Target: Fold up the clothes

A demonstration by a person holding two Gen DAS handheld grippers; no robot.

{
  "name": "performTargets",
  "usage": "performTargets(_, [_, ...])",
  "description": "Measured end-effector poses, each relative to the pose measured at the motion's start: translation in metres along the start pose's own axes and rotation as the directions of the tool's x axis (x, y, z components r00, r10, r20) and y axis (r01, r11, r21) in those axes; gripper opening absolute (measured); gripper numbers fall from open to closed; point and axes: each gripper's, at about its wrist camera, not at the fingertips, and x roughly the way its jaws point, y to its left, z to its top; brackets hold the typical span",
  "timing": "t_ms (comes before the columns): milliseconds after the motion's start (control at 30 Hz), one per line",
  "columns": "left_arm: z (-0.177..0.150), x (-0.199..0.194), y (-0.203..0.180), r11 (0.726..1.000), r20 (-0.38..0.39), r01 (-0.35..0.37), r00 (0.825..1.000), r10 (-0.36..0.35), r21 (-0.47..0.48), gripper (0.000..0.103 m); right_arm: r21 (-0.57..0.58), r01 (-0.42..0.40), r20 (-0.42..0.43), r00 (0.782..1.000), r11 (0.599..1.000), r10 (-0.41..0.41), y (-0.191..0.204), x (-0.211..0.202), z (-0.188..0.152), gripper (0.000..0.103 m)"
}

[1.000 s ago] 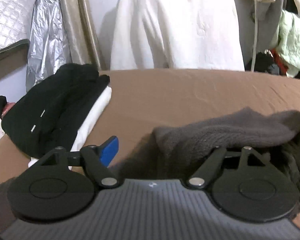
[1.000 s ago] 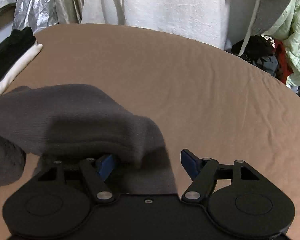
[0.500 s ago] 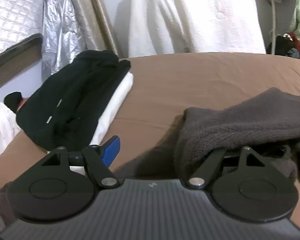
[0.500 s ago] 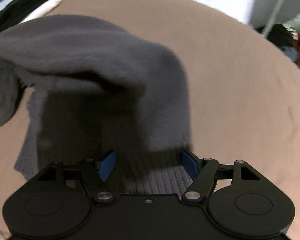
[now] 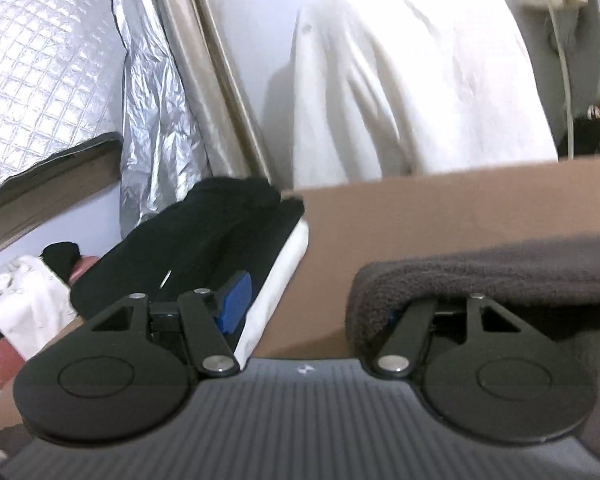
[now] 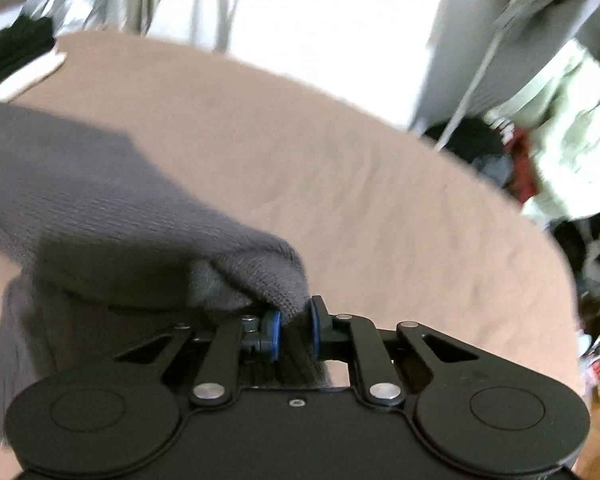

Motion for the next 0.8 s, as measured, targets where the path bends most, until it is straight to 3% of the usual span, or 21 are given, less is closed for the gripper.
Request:
performTargets(100, [0.027, 0.021, 0.010, 0.995, 0.053, 0.058, 0.997, -0.054, -0.078, 0.065, -0.085, 0.107, 0.049, 0.993, 0.991, -0.103, -0.003, 0.018, 0.015, 0.015])
performTargets(167, [0.023, 0.031, 0.009, 0.996, 0.084, 0.073, 0.994, -0.068, -0.058, 0.074, -0.090, 0.161, 0.060, 0.986, 0.983, -0.156, -0.008, 0.031, 0.021, 0.015])
performTargets(200, [0.015, 0.037, 0.007, 0.995, 0.066, 0.083, 0.995, -0.080, -0.050, 0.081, -0.053, 0.174, 0.047, 0.984, 0.983, -0.172, -0.012, 0.038, 0.022, 0.015])
performTargets(267, [-0.005, 0.051, 0.005, 0.990, -0.006, 0.135, 0.991, -0.135, -0.039, 0.084, 0.024, 0.193, 0.018, 0.981, 0.981, -0.194, -0.023, 0.052, 0.019, 0.015])
performTargets(333, [-0.023, 0.065, 0.010, 0.969, -0.106, 0.239, 0.964, -0.245, -0.069, 0.084, 0.100, 0.194, -0.014, 0.981, 0.976, -0.194, -0.033, 0.065, 0.011, 0.016])
performTargets(433, [-0.030, 0.074, 0.025, 0.939, -0.212, 0.277, 0.924, -0.319, -0.204, 0.084, 0.109, 0.207, -0.033, 0.978, 0.972, -0.205, -0.030, 0.077, 0.003, 0.015])
performTargets(467, [-0.028, 0.078, 0.032, 0.917, -0.290, 0.270, 0.889, -0.355, -0.294, 0.084, 0.092, 0.217, -0.032, 0.976, 0.972, -0.215, -0.027, 0.081, 0.002, 0.015])
performTargets(500, [-0.029, 0.081, 0.038, 0.879, -0.352, 0.267, 0.839, -0.414, -0.396, 0.084, 0.076, 0.229, -0.027, 0.973, 0.971, -0.227, -0.026, 0.085, 0.005, 0.015])
performTargets(533, [-0.034, 0.080, 0.043, 0.800, -0.358, 0.306, 0.772, -0.526, -0.516, 0.084, 0.076, 0.236, -0.020, 0.972, 0.969, -0.235, -0.021, 0.076, -0.001, 0.015])
performTargets(600, [-0.048, 0.078, 0.047, 0.614, -0.308, 0.364, 0.622, -0.720, -0.700, 0.094, 0.106, 0.228, -0.012, 0.974, 0.968, -0.228, -0.022, 0.064, -0.006, 0.015])
performTargets(633, [-0.056, 0.079, 0.043, 0.548, -0.293, 0.376, 0.554, -0.780, -0.747, 0.095, 0.121, 0.222, -0.007, 0.975, 0.967, -0.223, -0.023, 0.058, -0.008, 0.015])
performTargets(733, [-0.070, 0.086, 0.027, 0.615, -0.382, 0.321, 0.556, -0.738, -0.721, 0.093, 0.200, 0.193, -0.039, 0.981, 0.961, -0.189, -0.038, 0.067, -0.009, 0.015])
performTargets(767, [-0.072, 0.089, 0.023, 0.656, -0.405, 0.308, 0.587, -0.701, -0.689, 0.088, 0.245, 0.180, -0.052, 0.984, 0.952, -0.173, -0.040, 0.068, -0.010, 0.015])
performTargets(800, [-0.072, 0.090, 0.021, 0.676, -0.414, 0.300, 0.604, -0.681, -0.674, 0.069, 0.291, 0.168, -0.064, 0.986, 0.942, -0.156, -0.042, 0.070, -0.011, 0.016])
